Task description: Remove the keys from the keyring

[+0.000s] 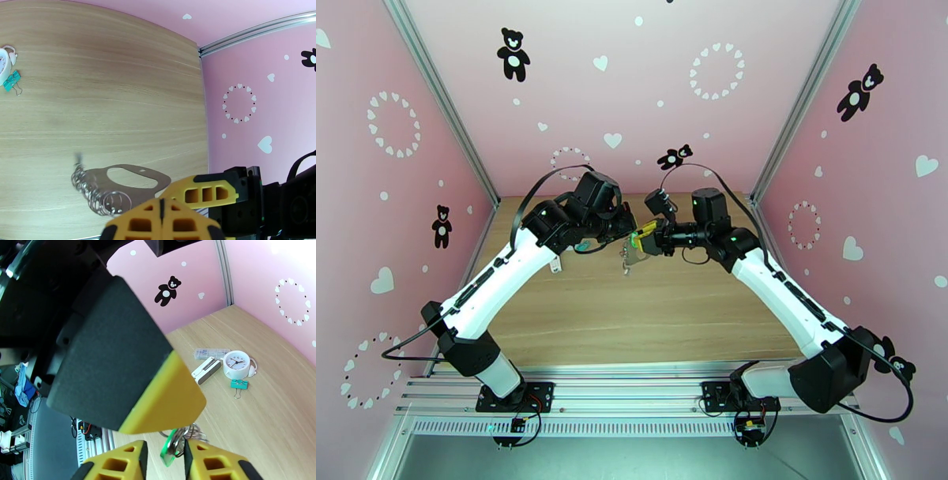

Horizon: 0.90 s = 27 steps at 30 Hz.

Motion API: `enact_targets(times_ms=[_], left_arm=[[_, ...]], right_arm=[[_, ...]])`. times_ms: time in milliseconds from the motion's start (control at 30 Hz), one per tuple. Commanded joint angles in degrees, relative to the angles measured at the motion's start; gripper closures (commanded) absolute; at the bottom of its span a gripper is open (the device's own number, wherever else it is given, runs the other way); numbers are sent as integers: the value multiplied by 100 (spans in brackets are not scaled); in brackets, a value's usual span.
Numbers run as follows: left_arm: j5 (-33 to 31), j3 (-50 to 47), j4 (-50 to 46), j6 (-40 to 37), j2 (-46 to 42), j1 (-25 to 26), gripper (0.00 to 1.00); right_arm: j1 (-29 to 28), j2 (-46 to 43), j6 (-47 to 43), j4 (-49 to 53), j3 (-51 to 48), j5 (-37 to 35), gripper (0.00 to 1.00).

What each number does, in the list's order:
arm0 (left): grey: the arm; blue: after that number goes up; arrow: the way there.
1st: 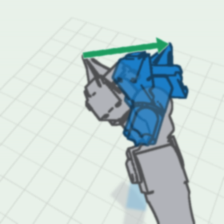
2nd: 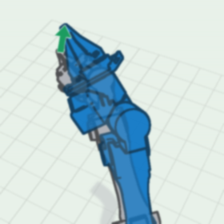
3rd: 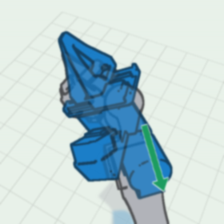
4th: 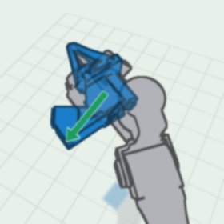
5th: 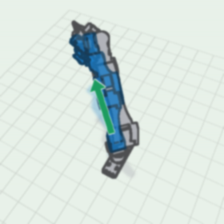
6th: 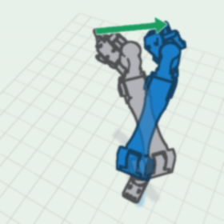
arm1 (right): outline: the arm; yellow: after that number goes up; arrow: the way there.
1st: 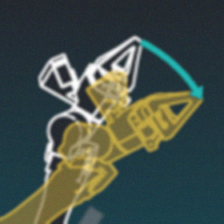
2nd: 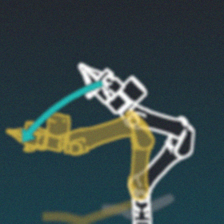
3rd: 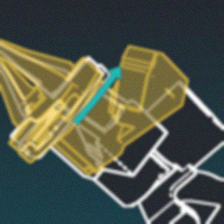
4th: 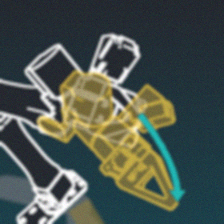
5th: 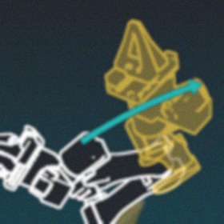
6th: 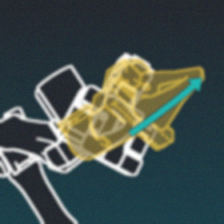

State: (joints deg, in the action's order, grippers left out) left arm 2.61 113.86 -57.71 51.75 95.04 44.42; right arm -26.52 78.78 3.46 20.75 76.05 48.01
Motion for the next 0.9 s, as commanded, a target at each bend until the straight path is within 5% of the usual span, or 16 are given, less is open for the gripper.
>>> enact_targets(times_ms=[0, 867], left_arm=[[47, 144, 95, 59, -30, -22, 100], [16, 48, 107, 79, -90, -25, 100]], right_arm=[[-29, -148, -7, -82, -99, -157, 68], [-107, -219, -111, 39, -73, -256, 86]])
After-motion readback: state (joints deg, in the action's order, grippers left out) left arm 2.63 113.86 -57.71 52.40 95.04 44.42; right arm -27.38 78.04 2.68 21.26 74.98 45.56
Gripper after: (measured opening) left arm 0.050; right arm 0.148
